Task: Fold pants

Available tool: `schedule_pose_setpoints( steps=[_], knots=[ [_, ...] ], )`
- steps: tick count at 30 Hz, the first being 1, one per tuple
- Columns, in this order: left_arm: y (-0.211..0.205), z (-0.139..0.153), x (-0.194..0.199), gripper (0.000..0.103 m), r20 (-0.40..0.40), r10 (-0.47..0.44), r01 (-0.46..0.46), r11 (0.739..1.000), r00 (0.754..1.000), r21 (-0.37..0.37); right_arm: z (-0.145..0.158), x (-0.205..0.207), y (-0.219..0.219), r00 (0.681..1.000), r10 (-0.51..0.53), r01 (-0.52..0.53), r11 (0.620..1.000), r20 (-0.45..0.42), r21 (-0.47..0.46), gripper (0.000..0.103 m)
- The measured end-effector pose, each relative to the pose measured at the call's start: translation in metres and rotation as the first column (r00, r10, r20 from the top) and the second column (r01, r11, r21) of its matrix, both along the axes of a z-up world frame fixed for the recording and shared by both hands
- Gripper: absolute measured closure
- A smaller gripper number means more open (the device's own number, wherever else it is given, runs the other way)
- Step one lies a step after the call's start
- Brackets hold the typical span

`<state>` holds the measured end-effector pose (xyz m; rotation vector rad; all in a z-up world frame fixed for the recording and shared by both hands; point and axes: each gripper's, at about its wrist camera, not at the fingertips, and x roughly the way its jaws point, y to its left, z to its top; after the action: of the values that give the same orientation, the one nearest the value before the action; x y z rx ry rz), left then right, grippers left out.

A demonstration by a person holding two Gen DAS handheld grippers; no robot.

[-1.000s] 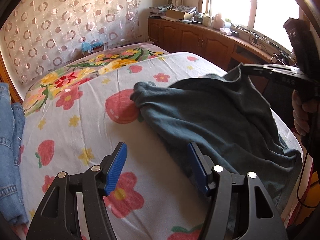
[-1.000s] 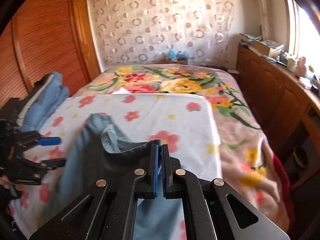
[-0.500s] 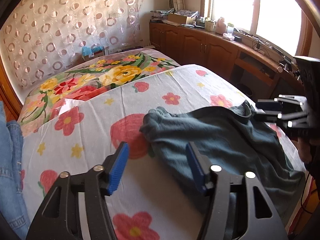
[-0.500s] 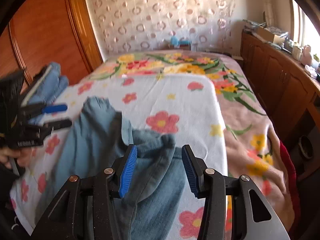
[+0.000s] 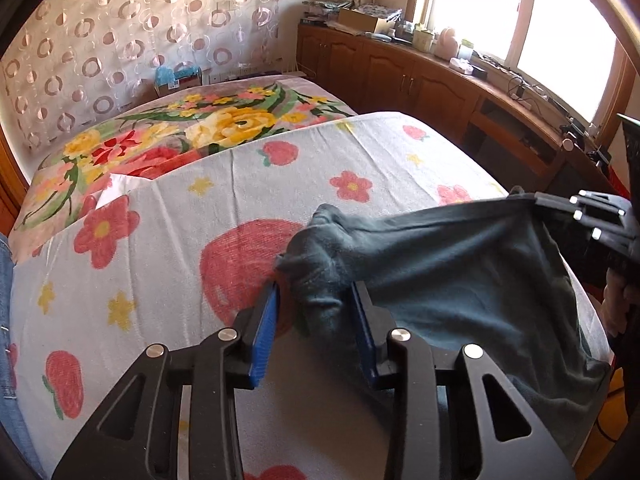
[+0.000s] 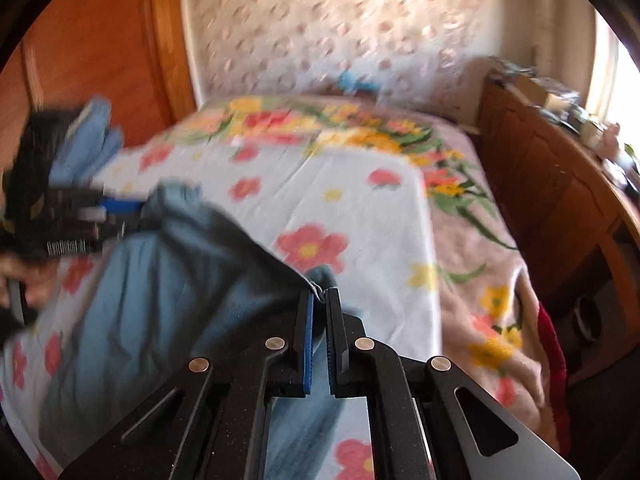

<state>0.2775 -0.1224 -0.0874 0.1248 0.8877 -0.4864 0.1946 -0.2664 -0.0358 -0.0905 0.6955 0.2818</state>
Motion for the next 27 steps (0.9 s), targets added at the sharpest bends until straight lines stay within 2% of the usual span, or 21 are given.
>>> schedule_pose_setpoints(
  steps=[2,7,9,11,13,18,19,20,21,24,27],
  knots=[
    [-0.001,0.000,0.000,0.066,0.000,0.003,-0.003,1.000,1.000,0.000,0.003,-0.001,-0.009,0.999,-0.041,0.040,0.998,0.016,0.041,0.098],
    [-0.004,0.001,0.005,0.066,-0.010,0.013,-0.013,1.000,1.000,-0.009,-0.003,0.002,-0.012,0.996,-0.084,0.084,0.995,-0.004,0.044,0.098],
    [-0.006,0.002,0.006,0.066,-0.002,0.009,-0.009,1.000,1.000,-0.009,-0.001,-0.002,-0.011,0.997,-0.075,0.075,0.995,-0.004,0.061,0.092],
    [-0.007,0.001,0.004,0.088,0.003,-0.005,0.005,1.000,1.000,-0.007,0.002,-0.005,-0.010,0.998,-0.067,0.067,0.995,0.001,0.070,0.075],
    [-0.006,0.004,0.003,0.095,0.014,-0.004,0.004,1.000,1.000,-0.017,0.002,-0.008,-0.008,0.999,-0.043,0.043,0.995,-0.002,0.088,0.070],
    [0.003,0.017,0.000,0.096,0.053,0.029,-0.026,0.999,0.998,-0.044,-0.008,-0.004,-0.008,0.998,-0.006,0.009,0.998,-0.057,0.066,0.070],
    [0.004,0.018,0.000,0.096,0.051,0.031,-0.028,0.999,0.998,-0.047,-0.011,-0.003,-0.006,0.998,0.004,0.000,0.998,-0.065,0.056,0.070],
    [0.004,0.019,-0.001,0.096,0.050,0.028,-0.026,0.999,0.998,-0.045,-0.012,-0.001,-0.006,0.998,0.011,-0.008,0.999,-0.065,0.052,0.089],
    [0.004,0.020,-0.001,0.096,0.050,0.025,-0.022,0.999,0.998,-0.043,-0.014,0.000,-0.006,0.998,0.017,-0.015,0.999,-0.059,0.046,0.101],
    [0.003,0.023,-0.006,0.091,0.057,0.018,-0.016,0.999,0.998,-0.030,-0.007,0.000,-0.013,0.999,-0.042,0.042,0.999,-0.004,0.016,0.101],
    [0.004,0.029,-0.014,0.077,0.081,0.028,-0.027,1.000,0.996,-0.012,0.000,-0.001,-0.023,0.995,-0.098,0.097,0.994,0.006,0.039,0.101]
  ],
)
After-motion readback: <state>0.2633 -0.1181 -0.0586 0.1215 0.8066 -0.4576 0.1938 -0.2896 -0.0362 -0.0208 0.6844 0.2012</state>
